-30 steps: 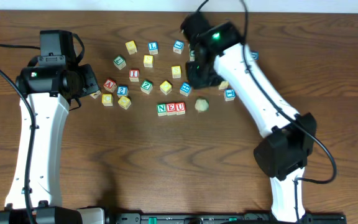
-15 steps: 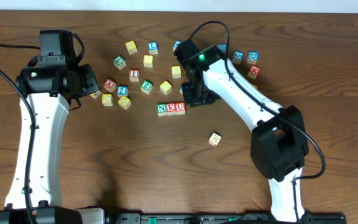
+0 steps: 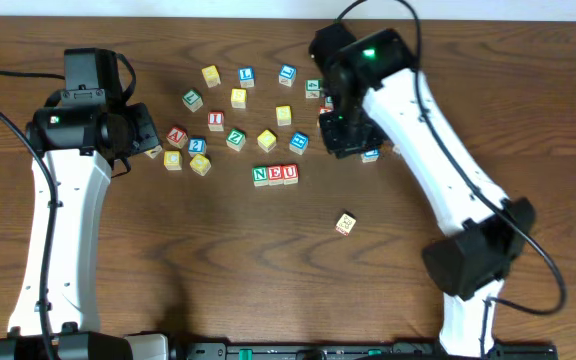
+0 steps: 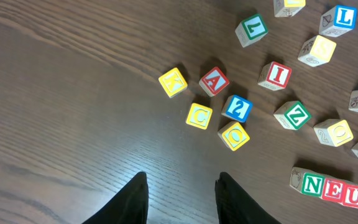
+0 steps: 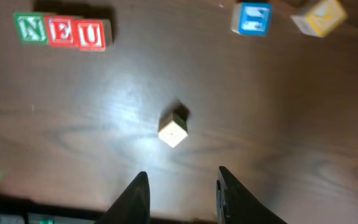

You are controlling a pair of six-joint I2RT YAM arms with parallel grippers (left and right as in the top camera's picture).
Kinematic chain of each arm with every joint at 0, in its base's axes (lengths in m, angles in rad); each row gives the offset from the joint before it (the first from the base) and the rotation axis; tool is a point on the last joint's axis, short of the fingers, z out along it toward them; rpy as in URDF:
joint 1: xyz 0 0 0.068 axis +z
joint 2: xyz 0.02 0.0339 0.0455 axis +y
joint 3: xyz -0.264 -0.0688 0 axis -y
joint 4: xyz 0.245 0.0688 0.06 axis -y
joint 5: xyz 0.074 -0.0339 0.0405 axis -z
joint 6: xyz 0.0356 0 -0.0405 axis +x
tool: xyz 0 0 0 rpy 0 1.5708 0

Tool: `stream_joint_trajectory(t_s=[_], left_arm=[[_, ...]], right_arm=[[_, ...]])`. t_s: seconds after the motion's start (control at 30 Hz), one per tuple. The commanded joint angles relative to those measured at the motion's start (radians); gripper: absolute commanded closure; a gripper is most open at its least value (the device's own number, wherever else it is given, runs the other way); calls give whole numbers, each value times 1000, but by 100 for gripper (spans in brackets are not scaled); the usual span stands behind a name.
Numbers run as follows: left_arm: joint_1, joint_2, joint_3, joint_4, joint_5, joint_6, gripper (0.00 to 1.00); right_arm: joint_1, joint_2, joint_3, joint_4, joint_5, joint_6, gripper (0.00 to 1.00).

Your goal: Spell out NEURIPS

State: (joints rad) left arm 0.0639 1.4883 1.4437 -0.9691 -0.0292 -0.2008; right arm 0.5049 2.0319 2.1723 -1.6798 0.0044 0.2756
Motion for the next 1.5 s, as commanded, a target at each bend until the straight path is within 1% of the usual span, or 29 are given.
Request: stream_joint_trajectory(t_s=[0.0, 0.07, 0.13, 0.2, 0.23, 0.27, 0.37, 0.63, 0.73, 0.8, 0.87, 0.93, 1.1, 1.47], left_arm=[[3, -5, 2, -2, -9, 21, 64], [3, -5, 2, -2, -9, 21, 65], [3, -5, 2, -2, -9, 21, 65], [3, -5, 2, -2, -9, 21, 64], [3, -5, 2, -2, -9, 21, 65], [3, -5, 2, -2, -9, 21, 65], [3, -5, 2, -2, -9, 21, 65], [3, -5, 2, -2, -9, 21, 64], [3, -5, 2, -2, -9, 21, 65], [3, -5, 2, -3, -9, 21, 65], [3, -5, 2, -2, -9, 21, 65], [3, -5, 2, -2, -9, 21, 64], [3, -5, 2, -2, -9, 21, 65], [3, -5, 2, -2, -9, 21, 65]], right_arm=[[-29, -118, 20, -19, 12, -30, 69], [-35, -158, -8, -15, 12, -19, 72], [-35, -175, -43, -16, 12, -19, 77], [-34, -175, -94, -17, 12, -20, 91], [-32, -175, -129, -8, 12, -20, 96], [-30, -175, -172, 10, 12, -22, 98], [-21, -175, -314, 93, 8, -23, 99], [-11, -175, -682, 416, -26, -49, 99], [-11, -175, -764, 501, -43, -55, 99], [-11, -175, -817, 549, -100, -82, 99], [-11, -175, -848, 579, -161, -122, 99], [-10, -175, -867, 602, -180, -128, 99], [4, -175, -898, 650, -180, -128, 99], [67, -175, -946, 672, -167, -142, 99]])
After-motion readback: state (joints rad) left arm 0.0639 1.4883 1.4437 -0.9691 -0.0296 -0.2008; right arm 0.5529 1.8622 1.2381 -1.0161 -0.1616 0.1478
